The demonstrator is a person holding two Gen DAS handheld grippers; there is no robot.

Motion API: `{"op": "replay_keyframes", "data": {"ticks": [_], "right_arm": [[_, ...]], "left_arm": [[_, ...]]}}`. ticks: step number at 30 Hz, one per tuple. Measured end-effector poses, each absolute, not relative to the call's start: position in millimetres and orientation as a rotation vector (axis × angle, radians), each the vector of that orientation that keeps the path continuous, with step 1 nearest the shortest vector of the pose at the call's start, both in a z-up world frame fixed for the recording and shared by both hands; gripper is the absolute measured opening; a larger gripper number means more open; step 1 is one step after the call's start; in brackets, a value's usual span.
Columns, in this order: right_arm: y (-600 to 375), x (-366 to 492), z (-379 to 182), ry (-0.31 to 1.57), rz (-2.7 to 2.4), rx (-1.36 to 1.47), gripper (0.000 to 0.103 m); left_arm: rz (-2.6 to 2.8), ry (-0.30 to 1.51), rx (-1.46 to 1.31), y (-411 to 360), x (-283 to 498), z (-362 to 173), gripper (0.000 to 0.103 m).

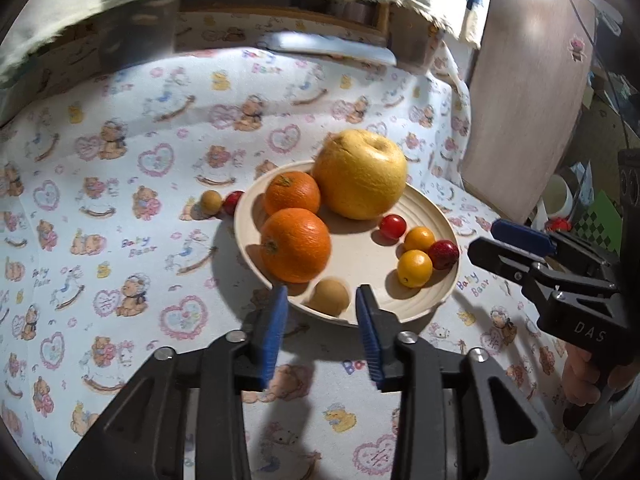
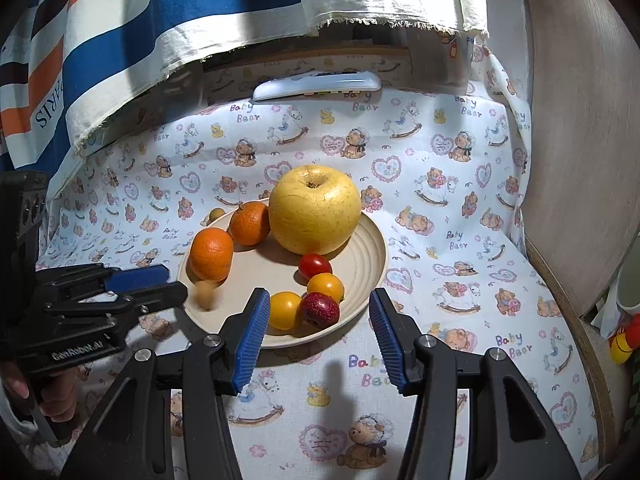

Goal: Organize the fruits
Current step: 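Open the left tool to release the brown fruit onto the plate, then grasp the small red fruit on the cloth beside the plate with the right tool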

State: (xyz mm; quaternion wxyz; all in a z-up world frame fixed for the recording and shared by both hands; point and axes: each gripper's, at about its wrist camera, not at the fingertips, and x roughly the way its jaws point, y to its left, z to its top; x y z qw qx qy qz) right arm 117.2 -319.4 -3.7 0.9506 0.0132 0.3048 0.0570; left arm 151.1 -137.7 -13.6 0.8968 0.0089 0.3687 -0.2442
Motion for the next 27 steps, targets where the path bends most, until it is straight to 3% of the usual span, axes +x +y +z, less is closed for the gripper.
{"op": "replay_keyframes", "data": {"ticks": [4,9,27], "right_arm": [[-320.1,117.9,-4.9,0.624,0.113,0.030,0.053],[-320.5,118.3,-5.7,0.622,0.114,0.033,0.053],[-316.4,122.4,1.4,0.610,0.109,0.037,0.053]], "left_arm": [[-0.480,0.731,0.023,-127.2,146.2,-7.0,0.038],[-0.432,0.695,0.024,-110.7,143.9,0.0,0.057],[-0.320,0.635,0.017,-56.9,149.4,24.1,0.058]]}}
